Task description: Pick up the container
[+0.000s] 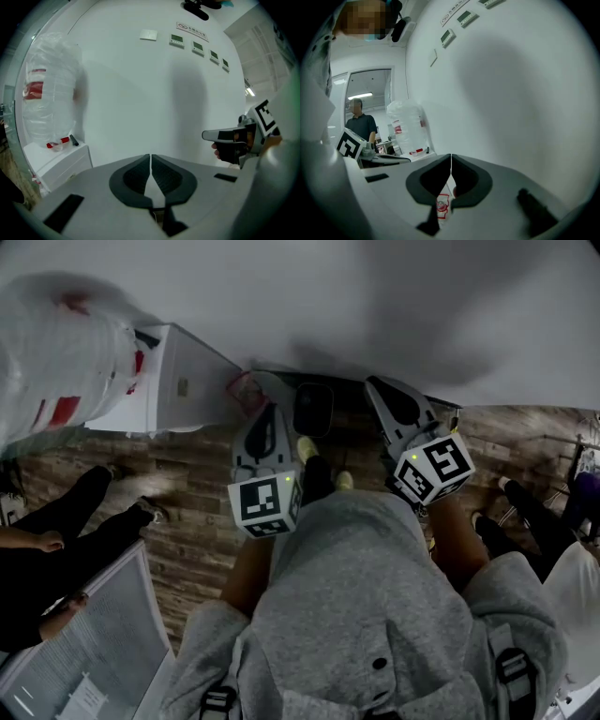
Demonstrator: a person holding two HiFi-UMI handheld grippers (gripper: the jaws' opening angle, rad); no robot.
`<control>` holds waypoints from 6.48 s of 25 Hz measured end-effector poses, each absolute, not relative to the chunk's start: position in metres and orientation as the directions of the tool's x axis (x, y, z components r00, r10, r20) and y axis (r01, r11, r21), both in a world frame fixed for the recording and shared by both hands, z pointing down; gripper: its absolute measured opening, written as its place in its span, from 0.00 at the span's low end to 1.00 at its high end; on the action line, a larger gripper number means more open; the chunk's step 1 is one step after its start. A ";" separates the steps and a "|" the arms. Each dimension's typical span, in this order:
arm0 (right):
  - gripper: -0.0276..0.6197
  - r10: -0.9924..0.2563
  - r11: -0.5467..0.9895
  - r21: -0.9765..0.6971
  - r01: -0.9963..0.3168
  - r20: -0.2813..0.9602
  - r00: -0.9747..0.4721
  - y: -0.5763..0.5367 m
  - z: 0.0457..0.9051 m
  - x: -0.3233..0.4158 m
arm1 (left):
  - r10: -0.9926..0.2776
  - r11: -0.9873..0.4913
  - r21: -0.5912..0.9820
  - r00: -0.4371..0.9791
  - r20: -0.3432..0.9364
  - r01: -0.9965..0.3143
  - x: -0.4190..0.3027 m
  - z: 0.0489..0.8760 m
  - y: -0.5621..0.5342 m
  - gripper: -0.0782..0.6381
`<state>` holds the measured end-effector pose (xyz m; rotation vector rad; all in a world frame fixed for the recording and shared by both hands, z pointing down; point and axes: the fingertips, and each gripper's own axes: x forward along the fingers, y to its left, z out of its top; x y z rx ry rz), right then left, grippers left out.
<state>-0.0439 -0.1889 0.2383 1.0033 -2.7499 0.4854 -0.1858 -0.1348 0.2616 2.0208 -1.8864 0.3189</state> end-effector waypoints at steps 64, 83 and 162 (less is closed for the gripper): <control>0.20 -0.097 0.493 -0.588 -0.641 0.696 -0.712 -0.222 0.897 0.027 | -0.699 0.281 0.131 -0.110 0.707 -0.951 -0.121 0.795 -0.111 0.15; 0.30 -0.184 -0.039 -0.849 -0.528 0.525 -0.831 -0.250 1.176 -0.027 | -0.746 -0.110 0.081 0.136 0.652 -0.991 -0.123 0.951 -0.190 0.15; 0.08 0.221 0.440 -0.780 -0.445 0.575 -0.788 -0.160 0.400 0.036 | -0.756 0.100 0.263 0.098 0.647 -0.960 -0.053 0.380 -0.061 0.15</control>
